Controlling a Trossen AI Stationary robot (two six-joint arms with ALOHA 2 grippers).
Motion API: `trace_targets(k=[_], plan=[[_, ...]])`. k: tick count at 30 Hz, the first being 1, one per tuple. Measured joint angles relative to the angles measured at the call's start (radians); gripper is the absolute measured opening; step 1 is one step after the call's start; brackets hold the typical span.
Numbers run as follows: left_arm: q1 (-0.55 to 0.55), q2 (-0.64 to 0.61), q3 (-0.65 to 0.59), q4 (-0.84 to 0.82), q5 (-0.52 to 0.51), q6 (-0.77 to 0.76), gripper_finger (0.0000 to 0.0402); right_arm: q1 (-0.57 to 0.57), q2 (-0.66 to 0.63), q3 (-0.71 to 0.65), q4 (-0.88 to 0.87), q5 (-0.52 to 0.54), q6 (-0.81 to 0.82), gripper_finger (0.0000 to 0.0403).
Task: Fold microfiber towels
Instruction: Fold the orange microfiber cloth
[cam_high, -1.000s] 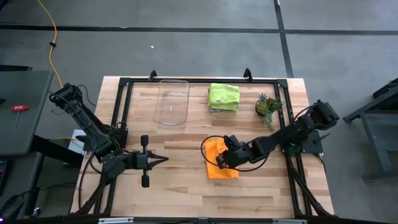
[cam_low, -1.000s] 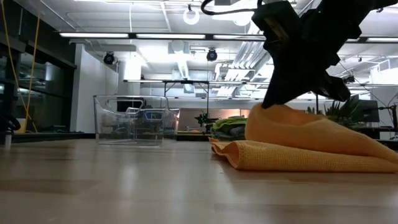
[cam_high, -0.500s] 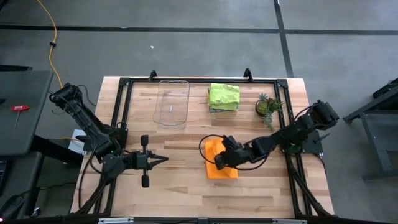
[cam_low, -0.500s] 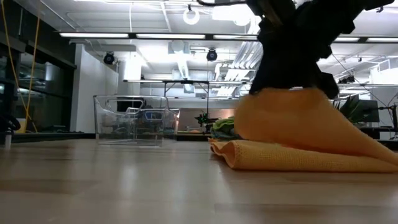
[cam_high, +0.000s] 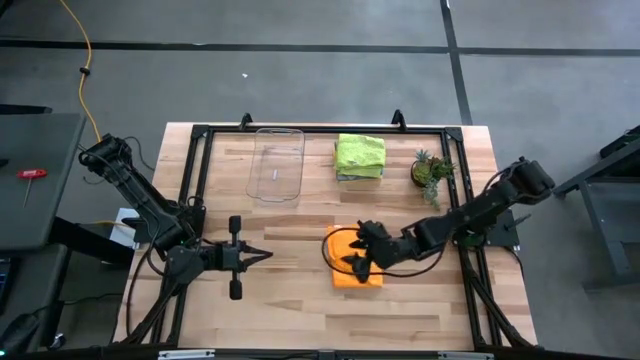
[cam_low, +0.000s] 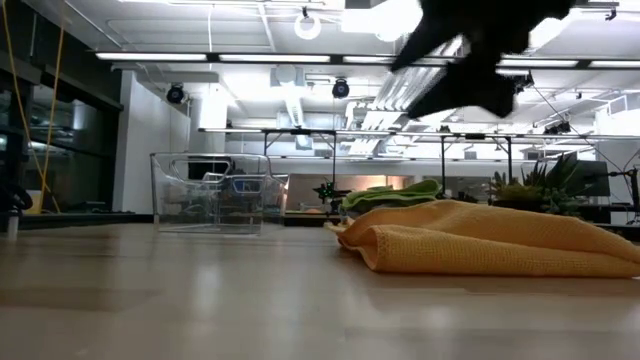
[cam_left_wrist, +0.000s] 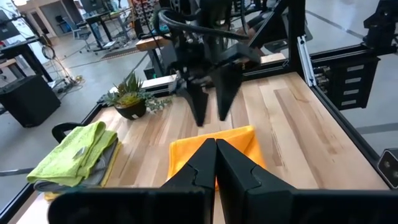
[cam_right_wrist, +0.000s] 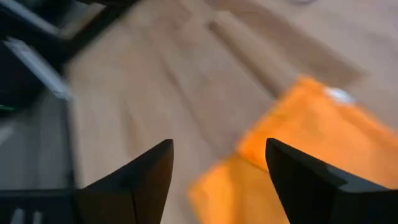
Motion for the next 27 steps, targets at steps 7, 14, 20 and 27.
trace_targets(k=[7,14,20,27], plan=[[0.0,0.0,0.0,-0.001,0.002,-0.008,0.0,0.066,-0.045,0.0,-0.325,0.154,0.116,0.0248],[0.0,0.0,0.0,0.0,0.002,-0.008,0.0,0.095,-0.038,-0.05,-0.327,0.158,0.134,0.0248],[0.0,0.0,0.0,0.0,0.002,-0.008,0.0,0.095,-0.039,-0.13,-0.273,0.142,0.081,0.0223],[0.0,0.0,0.0,0.0,0.001,-0.008,0.0,0.092,-0.038,-0.237,-0.191,0.129,0.054,0.0051]])
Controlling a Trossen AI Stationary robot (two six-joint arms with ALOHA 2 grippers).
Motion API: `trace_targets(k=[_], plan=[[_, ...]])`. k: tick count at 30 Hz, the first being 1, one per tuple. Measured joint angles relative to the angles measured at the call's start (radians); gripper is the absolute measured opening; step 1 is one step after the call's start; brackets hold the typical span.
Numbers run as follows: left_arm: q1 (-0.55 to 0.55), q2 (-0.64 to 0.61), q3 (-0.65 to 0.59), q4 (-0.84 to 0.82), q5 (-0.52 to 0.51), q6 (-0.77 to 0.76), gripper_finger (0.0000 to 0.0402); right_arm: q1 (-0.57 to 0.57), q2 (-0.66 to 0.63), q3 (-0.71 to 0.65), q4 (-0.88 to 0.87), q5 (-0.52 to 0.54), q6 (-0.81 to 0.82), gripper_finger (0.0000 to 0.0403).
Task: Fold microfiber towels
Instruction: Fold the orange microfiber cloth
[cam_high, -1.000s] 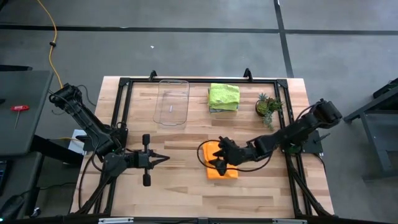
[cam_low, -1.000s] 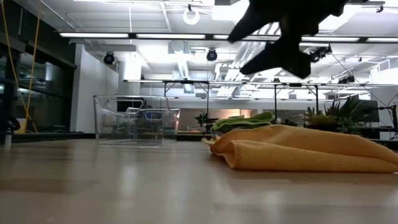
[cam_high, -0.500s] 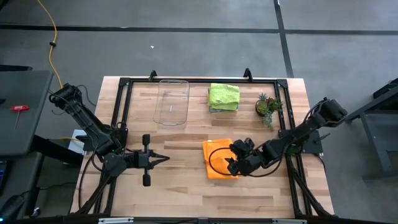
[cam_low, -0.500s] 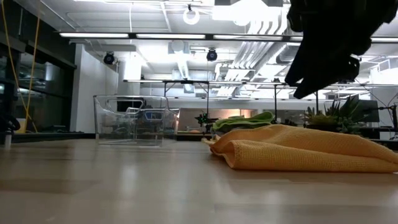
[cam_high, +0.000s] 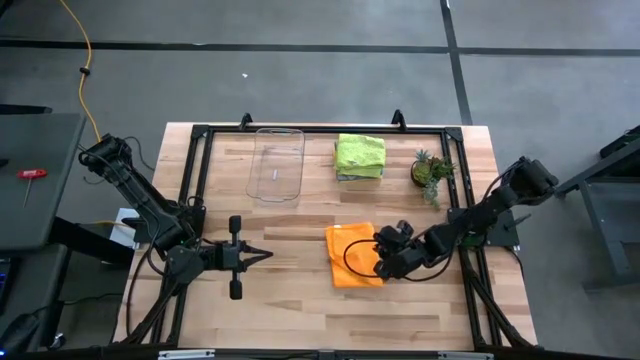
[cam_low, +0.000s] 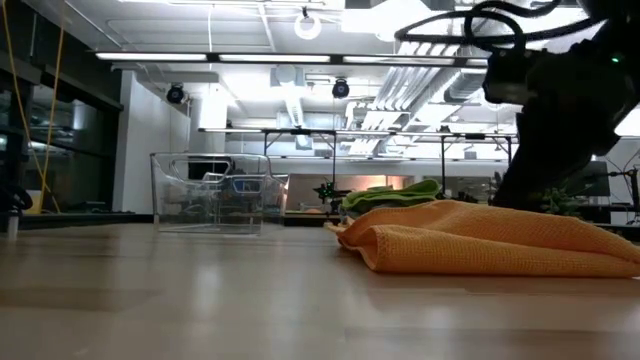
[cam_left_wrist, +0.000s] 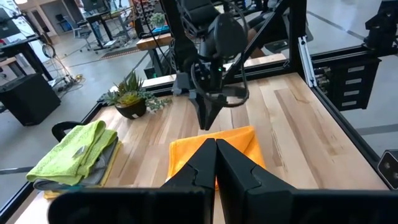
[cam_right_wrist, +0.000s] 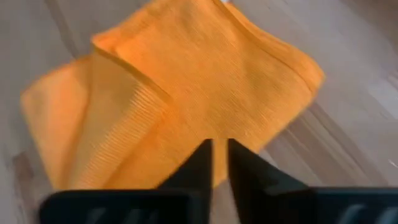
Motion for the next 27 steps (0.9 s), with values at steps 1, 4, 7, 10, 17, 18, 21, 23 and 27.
trace_targets(k=[1,4,7,10,17,18,21,23,27], plan=[[0.0,0.0,0.0,0.0,0.0,0.0,0.0,0.0,0.0,-0.009,0.025,0.001,-0.01,0.0027],[0.004,0.0,0.0,0.0,-0.001,0.0,0.0,0.0,0.0,-0.034,0.108,0.008,-0.046,0.0018],[0.013,0.0,0.0,0.0,0.001,-0.002,0.0,0.0,0.0,-0.05,0.19,0.012,-0.103,0.0015],[0.025,0.0,0.0,0.0,0.023,-0.008,0.0,0.0,0.009,-0.062,0.233,0.047,-0.162,0.0003],[0.042,0.017,0.0,0.001,0.045,-0.018,0.0,-0.001,0.051,-0.062,0.232,0.131,-0.184,0.0001],[0.044,0.021,0.0,-0.001,0.046,-0.018,0.0,-0.002,0.064,-0.062,0.235,0.13,-0.184,0.0001],[0.045,0.023,0.0,0.0,0.046,-0.018,0.0,-0.002,0.102,-0.062,0.24,0.105,-0.182,0.0],[0.045,0.023,0.0,0.0,0.046,-0.018,0.0,-0.004,0.122,-0.062,0.262,0.101,-0.182,0.0],[0.045,0.023,0.0,0.0,0.046,-0.018,0.0,-0.007,0.148,-0.062,0.313,0.102,-0.203,0.0]])
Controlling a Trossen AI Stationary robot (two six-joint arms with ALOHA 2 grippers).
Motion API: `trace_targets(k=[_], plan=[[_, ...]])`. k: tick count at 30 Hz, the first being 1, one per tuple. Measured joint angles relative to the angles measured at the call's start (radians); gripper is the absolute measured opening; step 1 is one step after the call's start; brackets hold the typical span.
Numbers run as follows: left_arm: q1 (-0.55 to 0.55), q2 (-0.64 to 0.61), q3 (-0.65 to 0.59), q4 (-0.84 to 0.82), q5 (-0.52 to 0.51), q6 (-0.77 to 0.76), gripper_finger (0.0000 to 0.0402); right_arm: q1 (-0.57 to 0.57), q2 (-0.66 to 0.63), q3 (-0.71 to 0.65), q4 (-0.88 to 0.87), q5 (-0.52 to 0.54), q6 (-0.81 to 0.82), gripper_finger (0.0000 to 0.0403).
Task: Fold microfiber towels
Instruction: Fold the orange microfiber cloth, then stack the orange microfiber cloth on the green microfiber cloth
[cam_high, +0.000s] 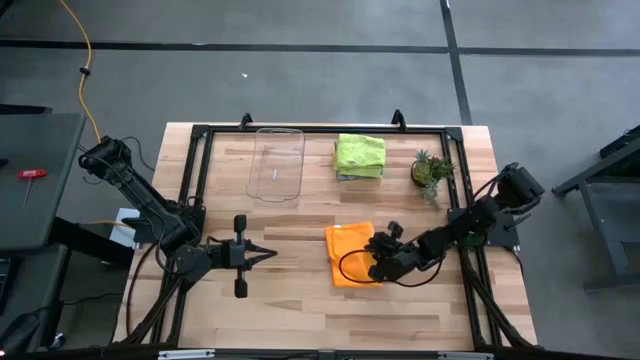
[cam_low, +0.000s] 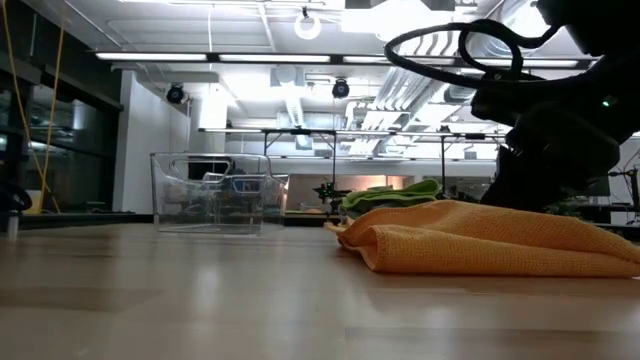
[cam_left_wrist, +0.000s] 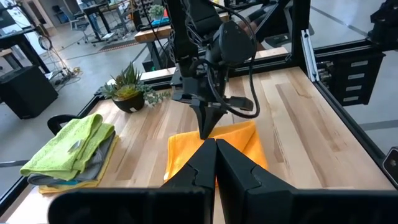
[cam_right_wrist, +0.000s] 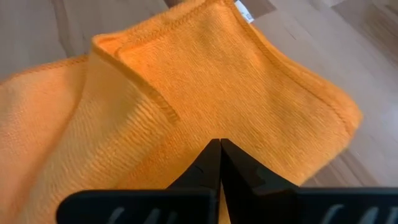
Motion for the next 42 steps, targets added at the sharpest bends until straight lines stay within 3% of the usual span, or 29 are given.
trace_targets(k=[10,19,24,30,36,42], plan=[[0.0,0.0,0.0,0.002,0.0,0.0,0.0,-0.005,0.02,0.0,0.136,-0.018,-0.069,0.0],[0.0,0.0,0.0,0.003,0.0,0.0,0.0,-0.004,0.02,0.001,0.217,-0.156,-0.09,0.0],[0.0,0.0,0.0,0.003,0.0,0.0,0.0,0.011,0.02,0.001,0.345,-0.181,-0.155,0.0],[0.0,0.0,0.0,0.003,0.0,0.0,0.0,0.011,0.019,0.001,0.486,-0.303,-0.205,0.0],[0.0,0.0,0.0,0.003,0.0,0.0,0.0,0.008,0.019,0.001,0.55,-0.311,-0.206,0.0],[0.0,0.0,0.0,0.003,0.0,0.0,0.0,0.006,0.019,0.001,0.553,-0.233,-0.199,0.0]])
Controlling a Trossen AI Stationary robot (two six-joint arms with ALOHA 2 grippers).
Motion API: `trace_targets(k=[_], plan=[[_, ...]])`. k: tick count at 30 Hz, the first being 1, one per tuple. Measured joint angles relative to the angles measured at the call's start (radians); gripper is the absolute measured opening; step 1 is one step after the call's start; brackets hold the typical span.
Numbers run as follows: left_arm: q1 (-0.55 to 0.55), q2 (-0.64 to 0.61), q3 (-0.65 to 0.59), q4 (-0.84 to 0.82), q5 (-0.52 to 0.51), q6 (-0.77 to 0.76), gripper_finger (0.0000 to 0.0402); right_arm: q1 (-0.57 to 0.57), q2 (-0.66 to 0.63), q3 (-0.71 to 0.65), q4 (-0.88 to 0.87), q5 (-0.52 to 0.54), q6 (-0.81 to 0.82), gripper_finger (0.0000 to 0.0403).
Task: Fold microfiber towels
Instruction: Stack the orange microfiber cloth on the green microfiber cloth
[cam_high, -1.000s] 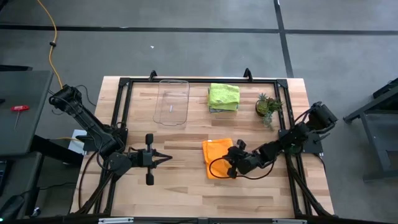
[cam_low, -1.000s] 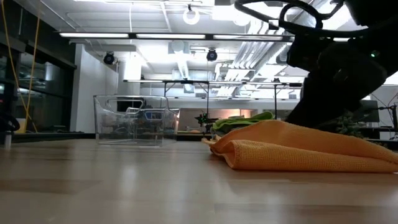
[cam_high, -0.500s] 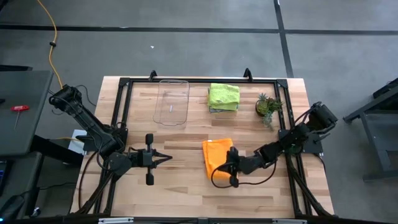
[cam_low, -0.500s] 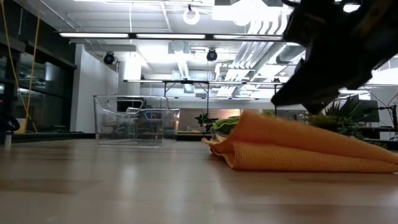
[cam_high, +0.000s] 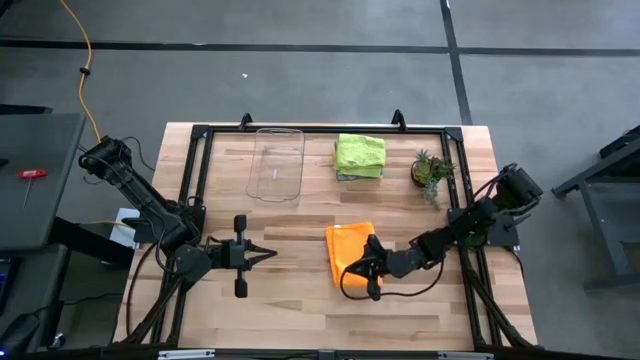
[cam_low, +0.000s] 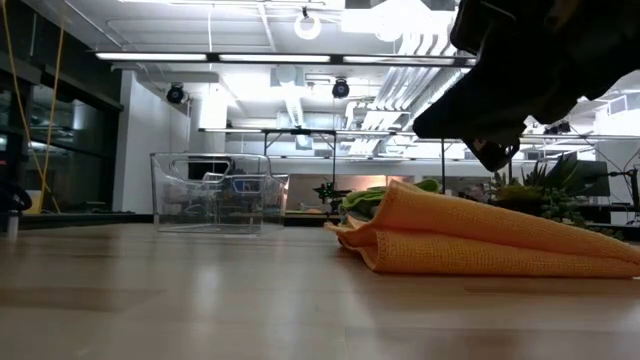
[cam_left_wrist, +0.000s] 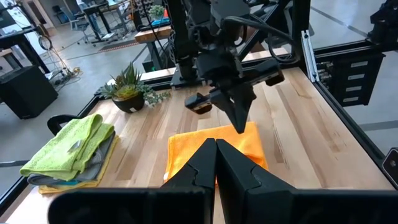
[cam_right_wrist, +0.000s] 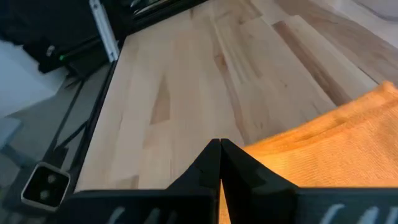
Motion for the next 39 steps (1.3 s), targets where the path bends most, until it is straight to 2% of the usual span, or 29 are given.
trace_targets(k=[3,6,11,18,21,27,30,36,39], plan=[[0.0,0.0,0.0,0.0,0.0,0.0,0.0,-0.009,0.0,0.0,0.0,0.015,0.046,0.0006],[0.0,0.0,0.0,0.0,0.0,0.0,0.0,-0.014,0.0,0.0,-0.003,0.022,0.065,0.003],[0.0,0.0,0.0,0.0,0.0,0.0,0.0,-0.018,0.0,0.0,-0.008,0.067,0.065,0.01],[0.0,0.0,0.0,-0.001,0.0,0.0,0.0,-0.018,-0.001,0.034,-0.056,0.069,0.069,0.0194],[0.0,0.0,0.0,-0.001,0.0,0.0,0.0,-0.018,-0.01,0.116,-0.233,0.069,0.066,0.0214],[0.0,0.0,0.0,-0.002,0.0,0.0,0.0,-0.018,-0.014,0.368,-0.801,0.076,0.126,0.0221],[0.0,0.0,0.0,-0.002,0.0,0.0,0.0,-0.013,-0.014,0.463,-1.042,0.115,0.202,0.022],[0.0,0.0,0.0,-0.003,0.018,0.0,0.0,0.045,-0.015,0.512,-1.332,0.205,0.381,0.022],[0.0,0.0,0.0,-0.003,0.022,0.0,0.0,0.091,-0.015,0.503,-1.477,0.22,0.542,0.022]])
